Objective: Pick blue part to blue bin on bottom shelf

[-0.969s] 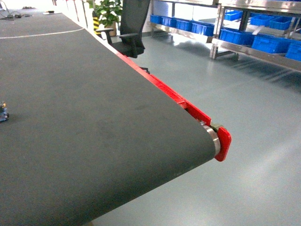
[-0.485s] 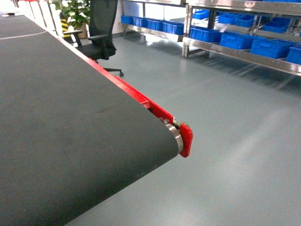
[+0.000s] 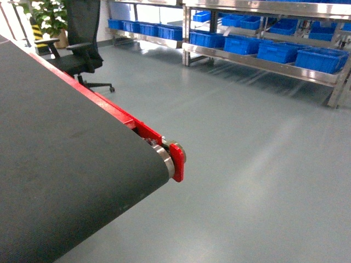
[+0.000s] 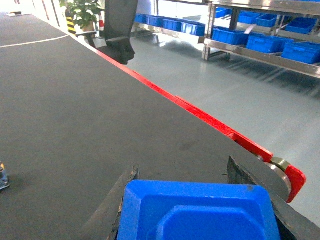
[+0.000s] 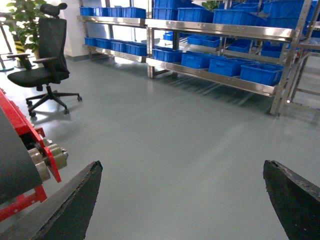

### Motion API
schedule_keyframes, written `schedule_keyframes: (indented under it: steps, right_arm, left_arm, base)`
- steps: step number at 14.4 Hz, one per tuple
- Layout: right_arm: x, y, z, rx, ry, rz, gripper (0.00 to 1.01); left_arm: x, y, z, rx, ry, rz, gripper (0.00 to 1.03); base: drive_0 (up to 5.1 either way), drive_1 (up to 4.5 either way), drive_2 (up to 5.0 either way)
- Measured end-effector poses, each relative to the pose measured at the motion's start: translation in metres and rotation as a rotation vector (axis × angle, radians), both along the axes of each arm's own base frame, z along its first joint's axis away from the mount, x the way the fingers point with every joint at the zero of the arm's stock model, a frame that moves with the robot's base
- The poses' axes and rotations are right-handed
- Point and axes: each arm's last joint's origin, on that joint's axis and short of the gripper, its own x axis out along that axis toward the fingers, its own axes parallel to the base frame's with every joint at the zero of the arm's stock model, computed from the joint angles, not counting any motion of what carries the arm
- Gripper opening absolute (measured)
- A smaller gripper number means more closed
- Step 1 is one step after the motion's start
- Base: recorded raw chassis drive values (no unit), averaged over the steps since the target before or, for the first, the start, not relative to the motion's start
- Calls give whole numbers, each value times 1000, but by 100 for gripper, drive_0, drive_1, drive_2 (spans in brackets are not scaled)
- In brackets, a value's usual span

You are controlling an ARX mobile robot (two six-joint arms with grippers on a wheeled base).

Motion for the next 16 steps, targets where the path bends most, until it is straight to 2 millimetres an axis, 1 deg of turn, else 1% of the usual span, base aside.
schedule_keyframes:
  steps: [16]
  right_arm:
    - [0,0,0,0,0,0,98]
  left_arm:
    - [0,0,0,0,0,0,43]
  base:
    - [-146,-146,-146]
